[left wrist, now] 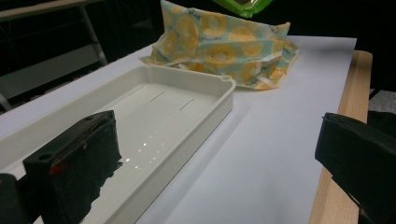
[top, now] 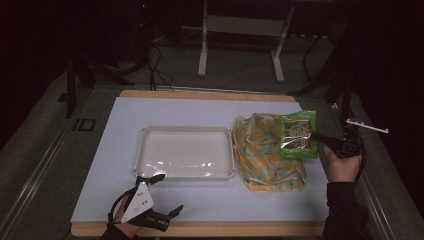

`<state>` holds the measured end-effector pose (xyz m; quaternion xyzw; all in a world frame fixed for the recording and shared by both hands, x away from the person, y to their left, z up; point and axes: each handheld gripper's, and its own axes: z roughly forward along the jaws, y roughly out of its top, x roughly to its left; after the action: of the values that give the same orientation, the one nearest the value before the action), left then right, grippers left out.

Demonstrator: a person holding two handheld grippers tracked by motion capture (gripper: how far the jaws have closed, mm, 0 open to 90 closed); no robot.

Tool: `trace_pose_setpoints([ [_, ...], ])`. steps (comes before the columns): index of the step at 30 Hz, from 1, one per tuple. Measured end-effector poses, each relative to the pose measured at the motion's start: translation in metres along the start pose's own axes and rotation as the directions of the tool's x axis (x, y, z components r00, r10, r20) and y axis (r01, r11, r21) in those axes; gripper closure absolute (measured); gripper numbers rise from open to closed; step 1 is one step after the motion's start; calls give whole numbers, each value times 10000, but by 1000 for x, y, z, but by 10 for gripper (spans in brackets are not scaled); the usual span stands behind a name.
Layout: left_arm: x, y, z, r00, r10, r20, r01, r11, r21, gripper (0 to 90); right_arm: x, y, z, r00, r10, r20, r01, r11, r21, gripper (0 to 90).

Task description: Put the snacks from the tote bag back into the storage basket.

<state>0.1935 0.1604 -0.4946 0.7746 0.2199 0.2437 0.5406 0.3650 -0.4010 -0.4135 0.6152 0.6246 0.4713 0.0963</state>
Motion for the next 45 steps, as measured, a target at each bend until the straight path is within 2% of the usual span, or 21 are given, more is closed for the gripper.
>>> trace_pose_setpoints([
  [7,0,0,0,10000,15,6,-15,10000,5,4,7,7,-11,9995,52,-298,-62,9995,-324,889],
  [14,0,0,0,10000,4,8,-4,10000,2,4,24,21,-20,9986,-297,-438,268,9975,-658,889],
  [18,0,0,0,10000,14,18,-14,10000,-1,4,31,27,-24,9976,-356,-588,305,9958,-863,889],
  [22,0,0,-1,10000,8,14,-8,10000,-11,4,38,32,-27,9969,-452,-643,395,9954,-870,889],
  [33,0,0,0,10000,6,-2,-6,10000,-1,4,57,39,-27,9942,-655,-853,575,9941,-923,889],
  [45,0,0,-1,10000,-14,8,14,10000,1,4,84,41,-12,9870,-957,-1290,859,9932,-791,890],
])
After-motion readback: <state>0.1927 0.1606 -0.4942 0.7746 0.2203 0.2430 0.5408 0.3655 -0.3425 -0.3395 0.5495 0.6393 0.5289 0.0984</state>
